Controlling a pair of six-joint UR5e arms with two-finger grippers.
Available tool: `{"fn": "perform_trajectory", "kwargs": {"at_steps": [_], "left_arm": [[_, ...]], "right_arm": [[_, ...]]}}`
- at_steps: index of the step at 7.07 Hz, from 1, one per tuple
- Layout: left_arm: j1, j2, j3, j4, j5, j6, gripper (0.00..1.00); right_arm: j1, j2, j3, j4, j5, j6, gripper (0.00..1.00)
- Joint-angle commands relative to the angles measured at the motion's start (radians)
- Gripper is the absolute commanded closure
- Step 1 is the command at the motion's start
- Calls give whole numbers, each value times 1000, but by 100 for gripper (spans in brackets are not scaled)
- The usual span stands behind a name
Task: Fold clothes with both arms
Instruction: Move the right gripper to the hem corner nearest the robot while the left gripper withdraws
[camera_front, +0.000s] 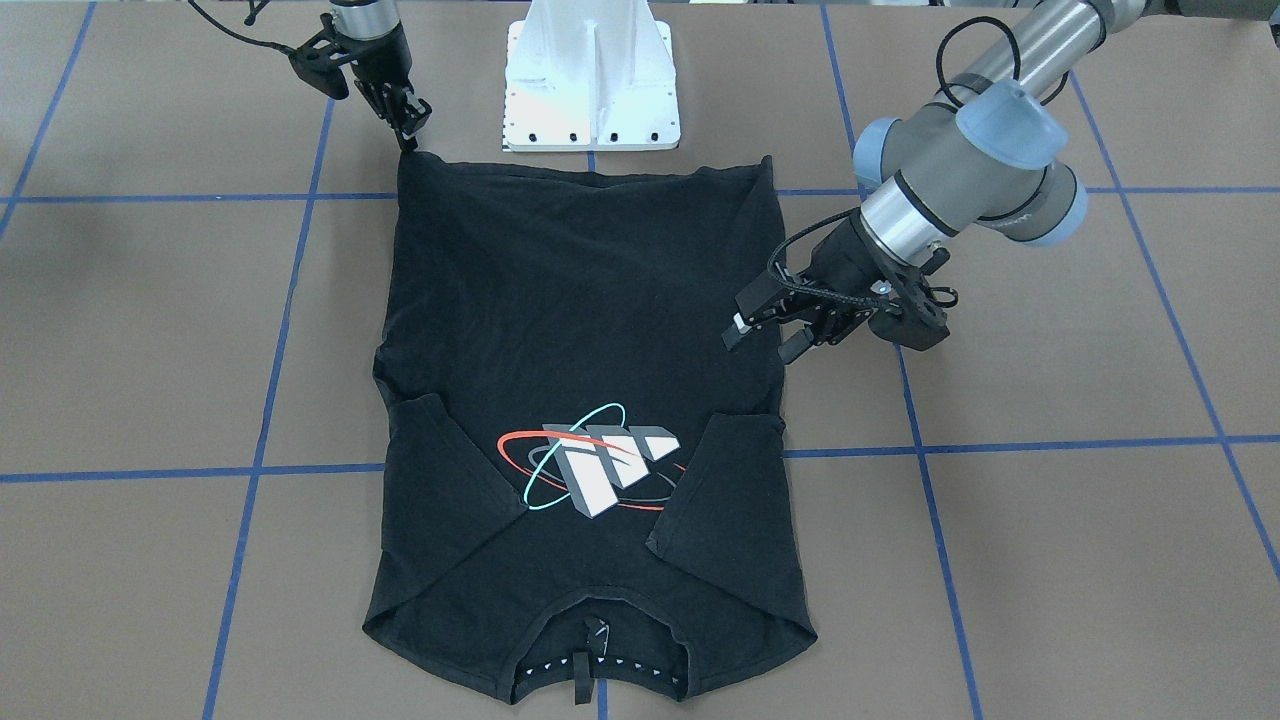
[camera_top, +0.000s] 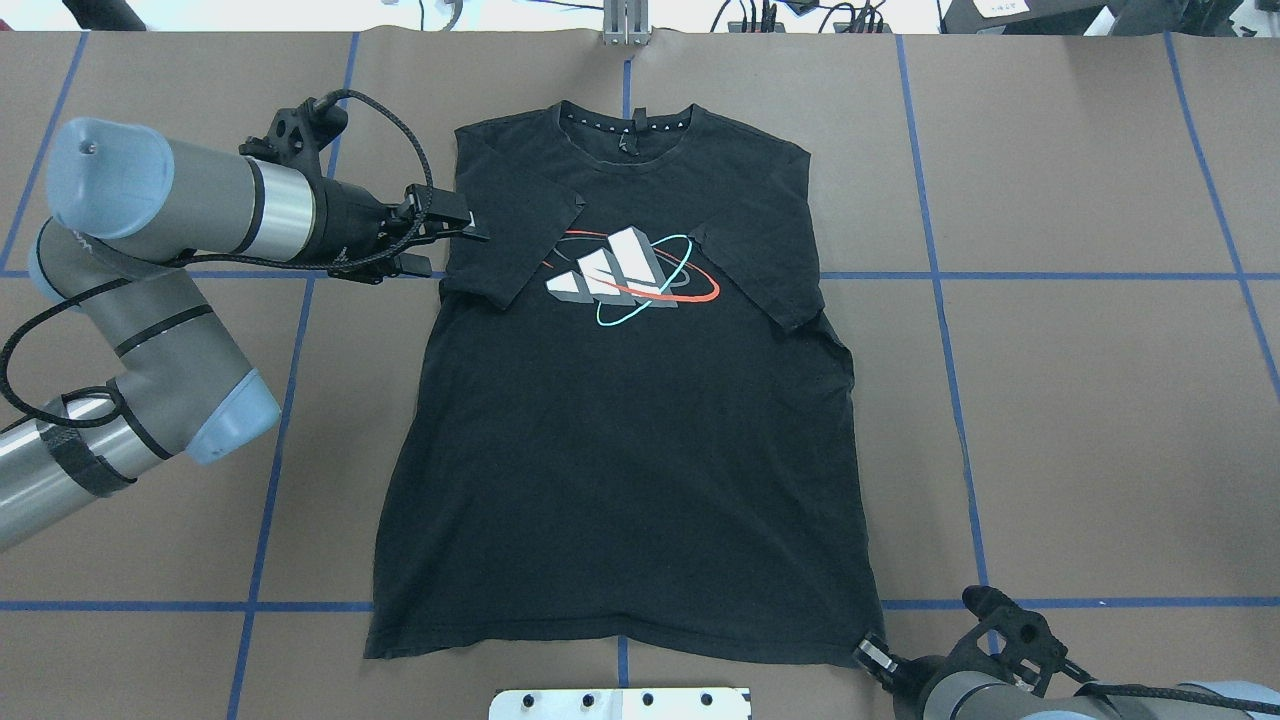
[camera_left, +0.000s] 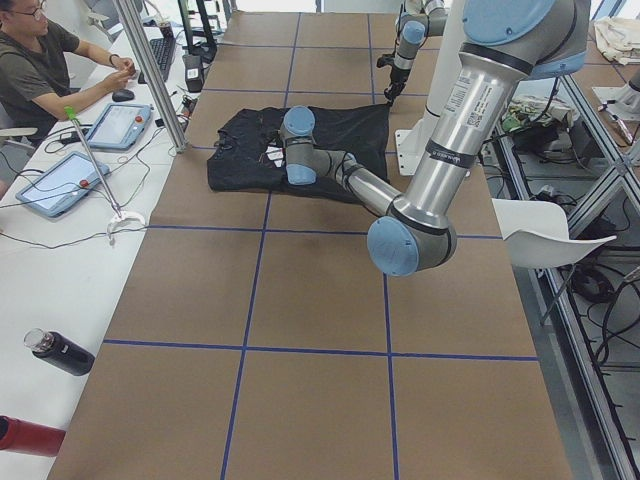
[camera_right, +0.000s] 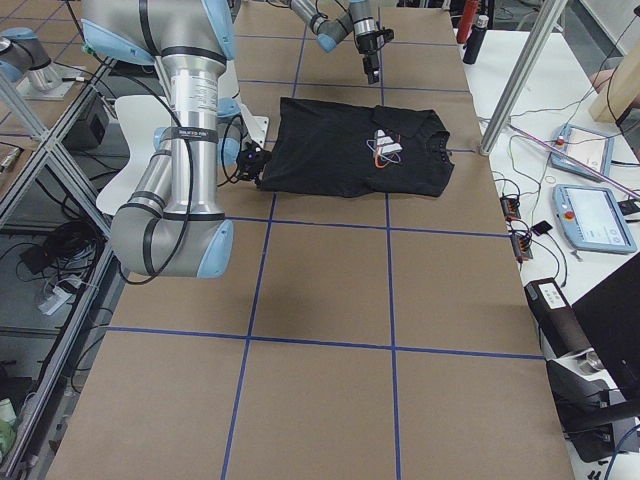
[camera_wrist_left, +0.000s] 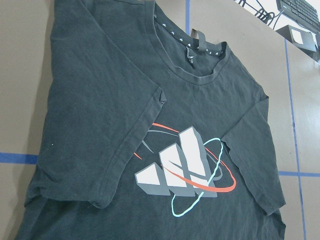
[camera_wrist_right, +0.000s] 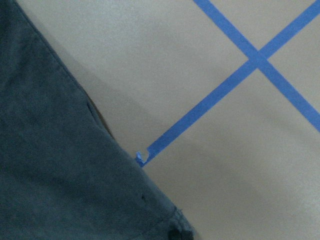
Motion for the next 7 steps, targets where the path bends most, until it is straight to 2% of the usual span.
{"fn": "perform_trajectory", "kwargs": {"at_steps": [1, 2, 3, 4, 6, 7], "left_arm": [[74, 119, -218, 232, 139, -65, 5], [155, 173, -340, 403, 257, -65, 5], [261, 275, -466, 494, 360, -71, 5], [364, 372, -545, 498, 405, -177, 5], [673, 426, -559, 545, 637, -378, 11], [742, 431, -555, 571, 667, -393, 13]], "right_arm": [[1, -82, 83, 12, 29, -31, 100], [1, -94, 94, 32, 43, -34, 100], [1, -99, 94, 48, 45, -34, 100], [1, -99, 94, 48, 45, -34, 100], [1, -99, 93, 49, 45, -34, 100], [1, -99, 91, 49, 45, -34, 100]]}}
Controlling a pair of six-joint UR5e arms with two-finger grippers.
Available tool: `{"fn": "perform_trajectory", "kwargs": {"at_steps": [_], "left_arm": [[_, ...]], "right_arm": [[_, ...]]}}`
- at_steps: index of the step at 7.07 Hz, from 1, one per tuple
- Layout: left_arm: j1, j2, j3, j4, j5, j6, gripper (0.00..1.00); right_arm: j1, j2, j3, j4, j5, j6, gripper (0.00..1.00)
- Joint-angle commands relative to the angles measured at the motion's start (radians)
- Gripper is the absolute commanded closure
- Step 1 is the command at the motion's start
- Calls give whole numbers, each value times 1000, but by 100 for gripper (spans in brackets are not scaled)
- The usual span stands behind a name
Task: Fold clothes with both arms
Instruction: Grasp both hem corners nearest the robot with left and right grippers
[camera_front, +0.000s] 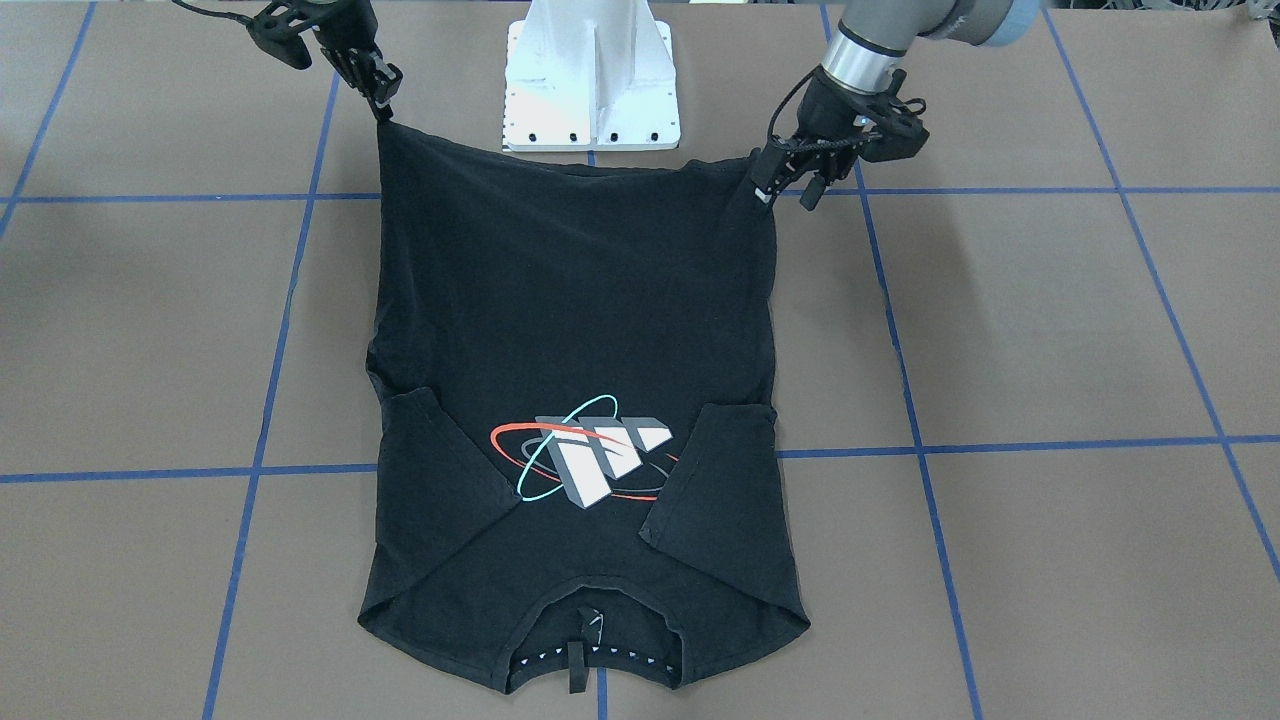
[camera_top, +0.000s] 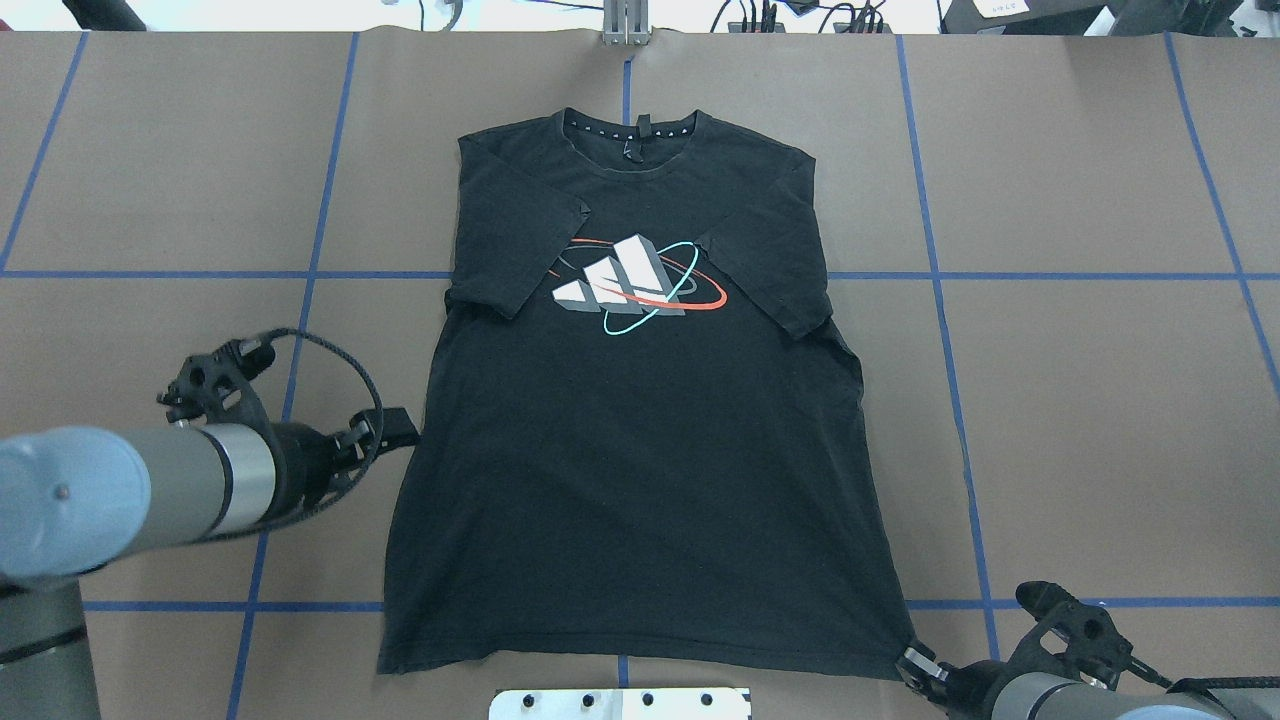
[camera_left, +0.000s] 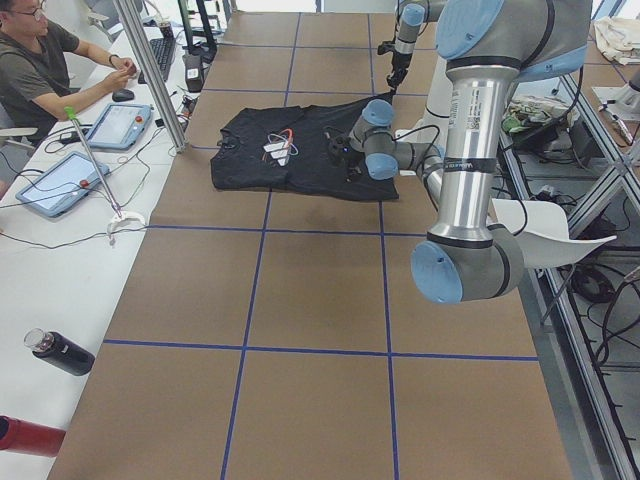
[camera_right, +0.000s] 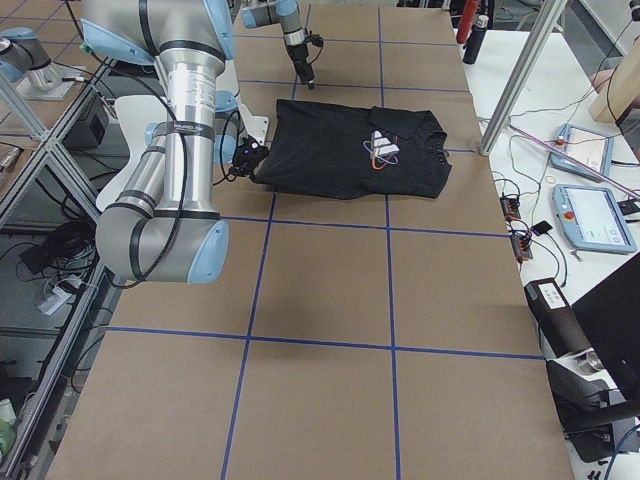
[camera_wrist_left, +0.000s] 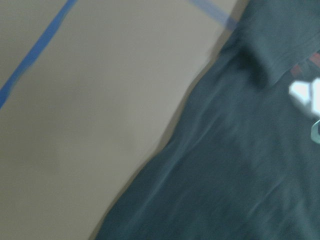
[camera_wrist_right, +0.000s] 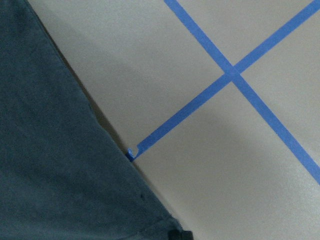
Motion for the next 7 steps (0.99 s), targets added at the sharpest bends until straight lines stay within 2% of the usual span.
{"fn": "perform_trajectory", "kwargs": {"at_steps": [1, 7], "left_arm": [[181, 27, -1, 93, 81, -65, 15], [200, 5, 21, 92, 81, -84, 26]], "right_arm": [[-2, 0, -1, 1, 0, 0, 100], [-2, 0, -6, 5, 0, 0, 100]]}}
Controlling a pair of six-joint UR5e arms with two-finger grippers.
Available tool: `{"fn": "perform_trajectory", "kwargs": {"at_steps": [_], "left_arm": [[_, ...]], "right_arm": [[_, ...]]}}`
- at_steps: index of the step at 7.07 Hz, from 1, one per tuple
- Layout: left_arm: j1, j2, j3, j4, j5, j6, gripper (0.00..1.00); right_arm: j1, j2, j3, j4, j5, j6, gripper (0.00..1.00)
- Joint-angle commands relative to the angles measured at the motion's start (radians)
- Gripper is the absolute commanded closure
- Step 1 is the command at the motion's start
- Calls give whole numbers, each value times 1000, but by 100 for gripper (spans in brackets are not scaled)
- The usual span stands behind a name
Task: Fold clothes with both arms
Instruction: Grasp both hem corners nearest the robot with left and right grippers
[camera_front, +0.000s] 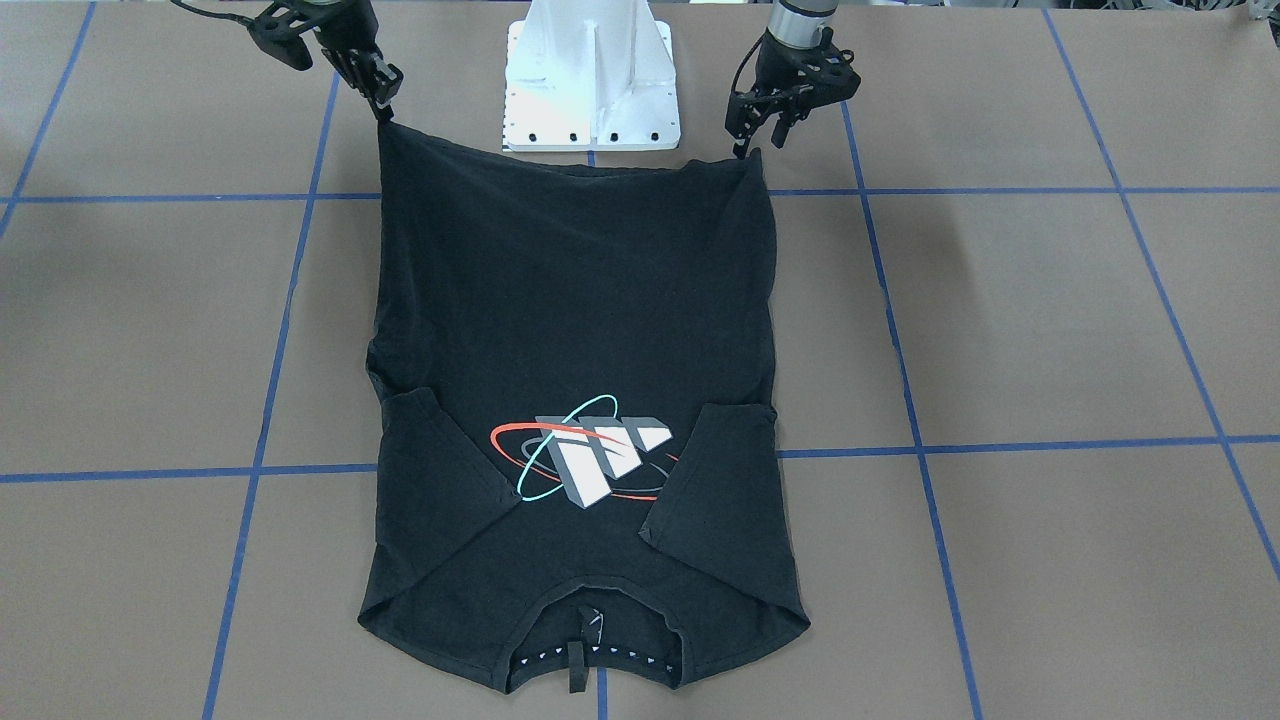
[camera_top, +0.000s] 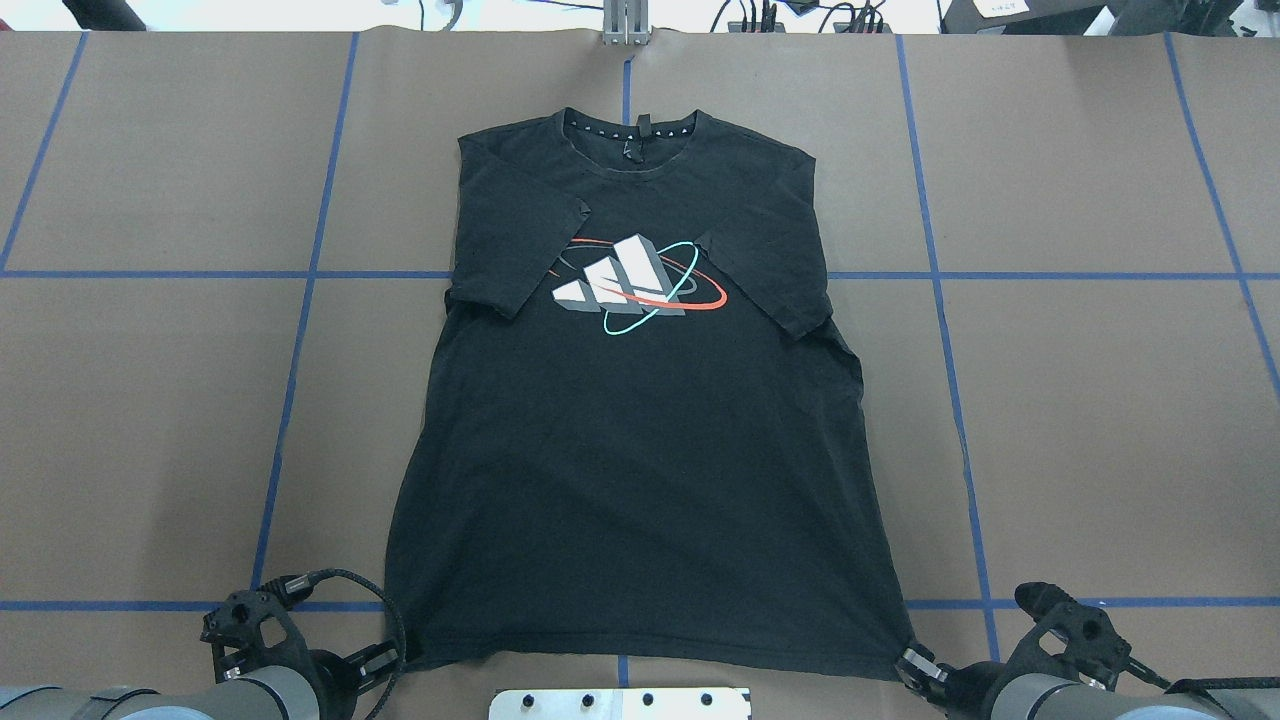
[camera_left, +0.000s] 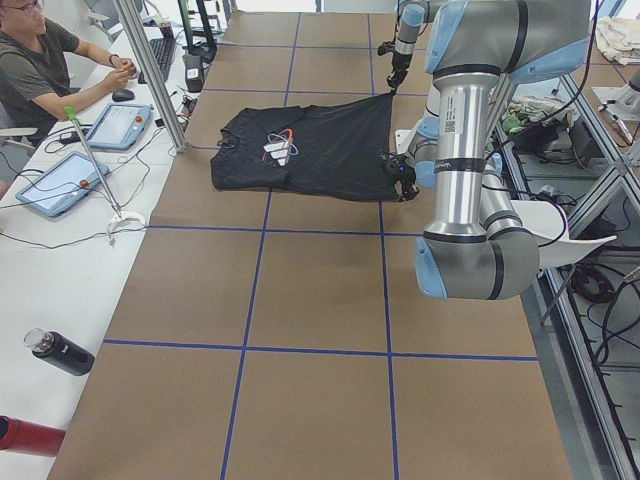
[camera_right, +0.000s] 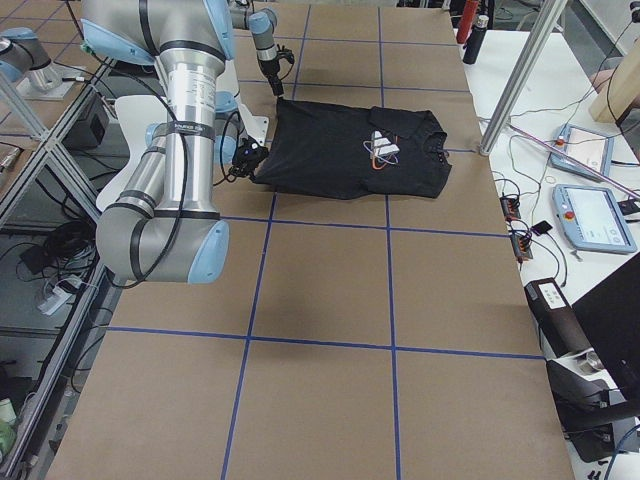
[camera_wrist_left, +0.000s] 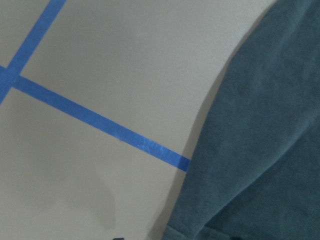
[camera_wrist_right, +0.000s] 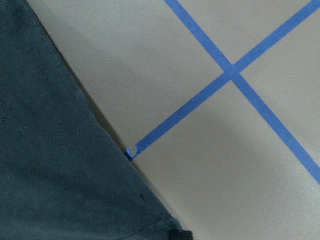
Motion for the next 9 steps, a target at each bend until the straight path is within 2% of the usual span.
{"fn": "perform_trajectory", "kwargs": {"at_steps": [1, 3, 4, 5, 6, 8, 9], "left_arm": [[1, -6, 10, 0, -1, 2, 27], [1, -11, 27, -2, -1, 8, 29], [1, -23, 36, -2, -5, 11, 35], [1, -23, 38, -2, -6, 10, 74], [-1, -23, 38, -2, -8, 10, 100], [-19, -24, 13, -2, -12, 11, 100], [-30, -11, -45, 0, -14, 14, 100]], "right_arm": [[0, 0, -2, 0, -2, 0, 100], [-2, 0, -5, 0, -2, 0, 100], [-2, 1, -5, 0, -2, 0, 100], [-2, 1, -5, 0, -2, 0, 100], [-2, 1, -5, 0, -2, 0, 100], [0, 1, -5, 0, -2, 0, 100], [0, 3, -4, 2, -2, 0, 100]]}}
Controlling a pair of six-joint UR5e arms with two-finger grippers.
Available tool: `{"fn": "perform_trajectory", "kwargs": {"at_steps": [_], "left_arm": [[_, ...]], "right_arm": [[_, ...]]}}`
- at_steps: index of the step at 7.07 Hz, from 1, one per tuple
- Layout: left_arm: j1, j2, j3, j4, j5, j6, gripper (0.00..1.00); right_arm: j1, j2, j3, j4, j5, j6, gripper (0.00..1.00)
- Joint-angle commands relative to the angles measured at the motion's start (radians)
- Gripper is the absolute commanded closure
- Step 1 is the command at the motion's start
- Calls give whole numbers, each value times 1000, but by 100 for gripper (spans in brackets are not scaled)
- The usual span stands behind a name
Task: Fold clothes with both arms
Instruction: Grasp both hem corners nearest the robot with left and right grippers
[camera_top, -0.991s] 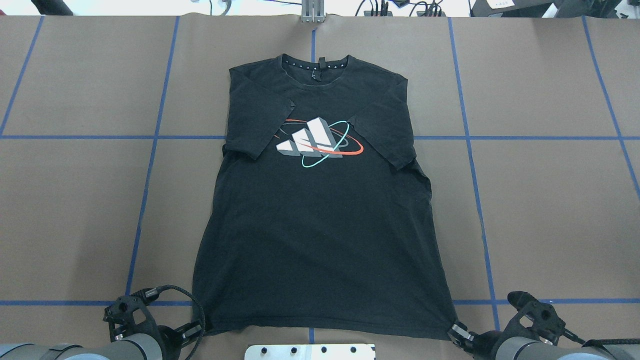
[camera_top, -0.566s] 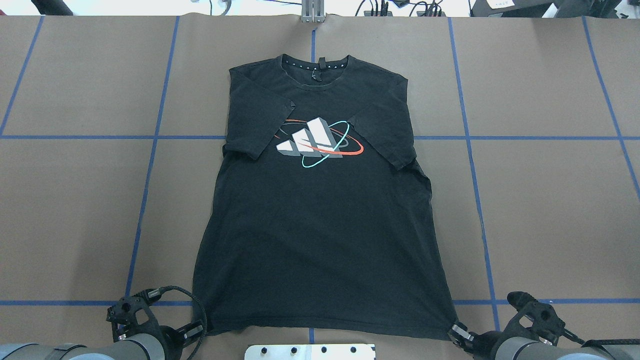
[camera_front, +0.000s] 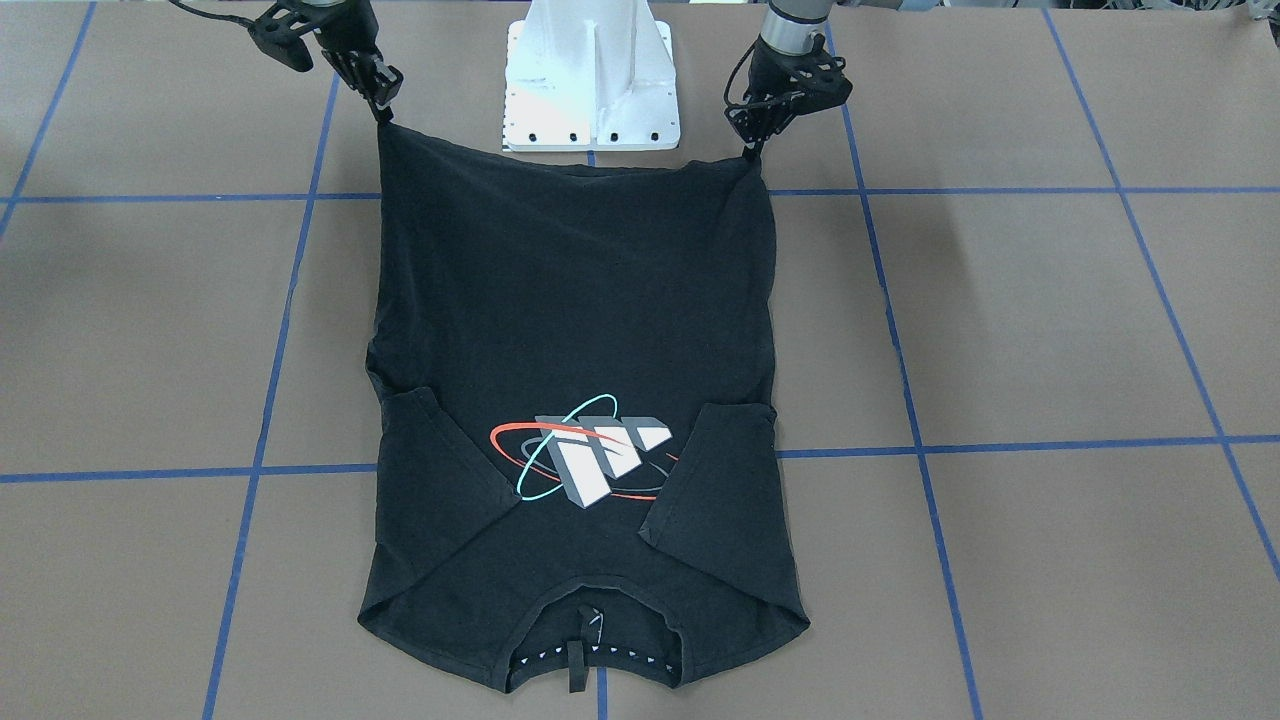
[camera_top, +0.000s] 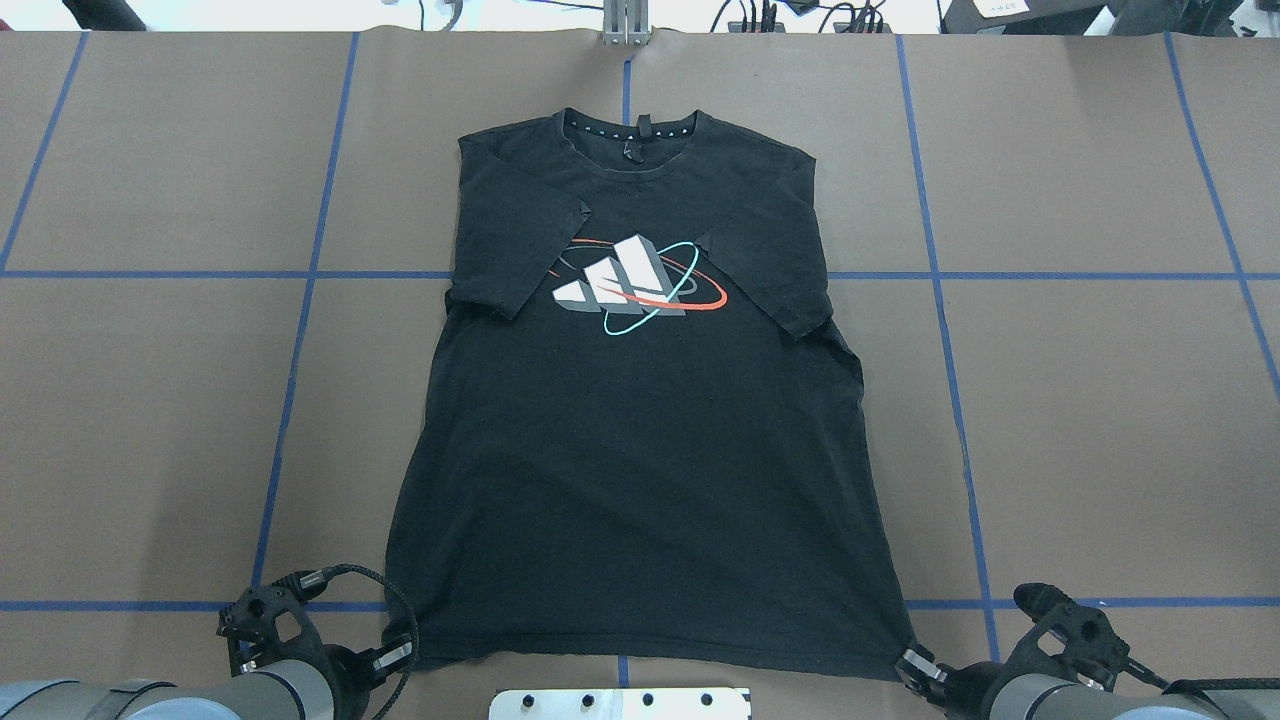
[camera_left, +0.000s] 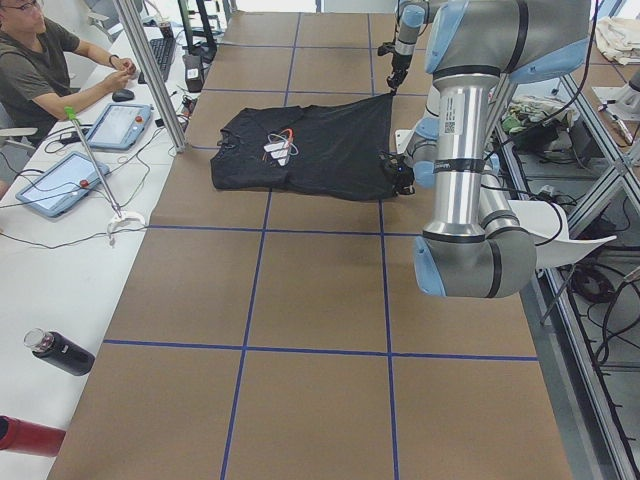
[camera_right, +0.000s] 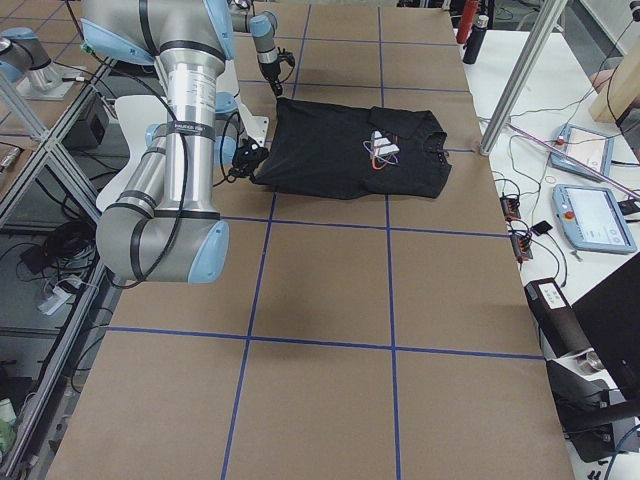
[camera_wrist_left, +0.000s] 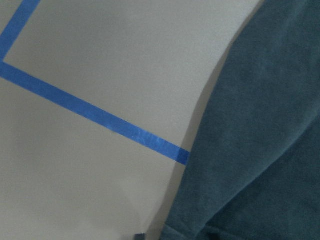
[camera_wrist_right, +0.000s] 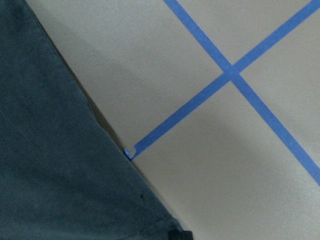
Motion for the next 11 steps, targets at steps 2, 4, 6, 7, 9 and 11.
{"fn": "perform_trajectory", "kwargs": {"at_steps": [2, 4, 6, 7, 9, 11], "left_arm": [[-7, 49, -166, 6, -1, -11, 100], [52, 49, -238, 7, -7, -78, 100], [119, 46, -301, 27, -82, -149, 100], [121, 49, -314, 29, -85, -152, 100], [115, 52, -326, 35, -89, -152, 100], [45, 130, -395, 35, -117, -152, 100]], "right_arm": [[4, -5, 9, 1, 2, -11, 100], [2, -69, 63, 1, 14, -58, 100], [4, -144, 141, 1, 78, -109, 100], [7, -148, 152, 1, 109, -110, 100], [27, -206, 202, 1, 164, -153, 100], [134, -198, 205, 1, 282, -198, 100]]}}
